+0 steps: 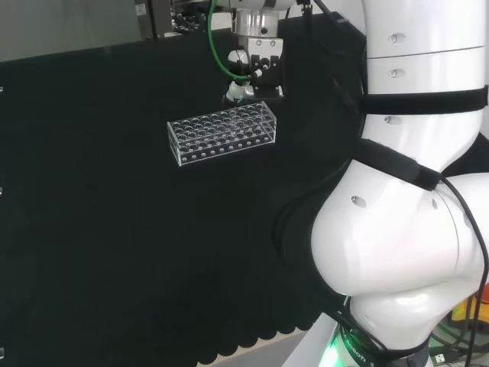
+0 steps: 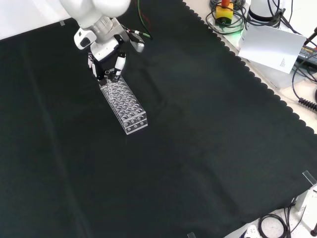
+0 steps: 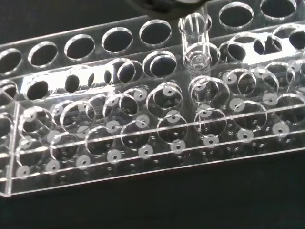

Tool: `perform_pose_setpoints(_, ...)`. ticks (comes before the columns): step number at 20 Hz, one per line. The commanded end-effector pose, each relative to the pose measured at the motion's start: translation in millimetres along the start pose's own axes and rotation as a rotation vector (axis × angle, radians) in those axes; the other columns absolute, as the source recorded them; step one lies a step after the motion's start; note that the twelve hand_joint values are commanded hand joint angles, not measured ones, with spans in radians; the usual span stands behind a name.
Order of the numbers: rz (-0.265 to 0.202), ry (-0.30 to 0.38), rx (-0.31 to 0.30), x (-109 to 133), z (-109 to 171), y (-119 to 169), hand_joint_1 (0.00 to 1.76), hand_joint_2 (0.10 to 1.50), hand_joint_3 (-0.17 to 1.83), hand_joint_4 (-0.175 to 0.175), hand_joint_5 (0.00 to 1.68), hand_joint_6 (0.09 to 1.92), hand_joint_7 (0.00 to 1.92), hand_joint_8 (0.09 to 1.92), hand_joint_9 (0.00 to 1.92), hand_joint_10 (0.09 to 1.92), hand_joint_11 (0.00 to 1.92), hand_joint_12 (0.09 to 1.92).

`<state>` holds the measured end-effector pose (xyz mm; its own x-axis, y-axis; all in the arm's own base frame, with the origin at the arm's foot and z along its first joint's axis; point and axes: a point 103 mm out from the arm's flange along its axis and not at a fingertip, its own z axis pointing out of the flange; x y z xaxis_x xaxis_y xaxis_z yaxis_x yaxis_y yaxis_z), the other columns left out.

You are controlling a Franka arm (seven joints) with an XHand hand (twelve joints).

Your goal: Put the test tube back in the rack.

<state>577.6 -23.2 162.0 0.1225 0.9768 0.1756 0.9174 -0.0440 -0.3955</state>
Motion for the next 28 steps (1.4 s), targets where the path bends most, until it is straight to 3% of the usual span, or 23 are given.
perform_pose_setpoints(1,-0.035,0.079,0.033,-3,-7,-3,1.08,0.94,-0.17,-0.017,0.84,0.54,0.64,0.99,0.74,0.9,0.41,1.46)
perform_pose_setpoints(5,-0.045,0.079,0.022,-3,-11,-4,1.07,0.94,-0.17,0.027,0.71,0.59,0.4,0.96,0.57,0.92,0.26,1.51)
perform_pose_setpoints(13,-0.077,0.081,-0.056,1,-34,-15,1.07,0.93,-0.17,0.062,0.53,0.53,0.2,0.93,0.43,0.94,0.16,1.55)
perform_pose_setpoints(28,-0.104,0.096,-0.215,21,-113,-100,1.07,0.93,-0.17,0.072,0.48,0.4,0.15,0.93,0.39,0.96,0.08,1.58)
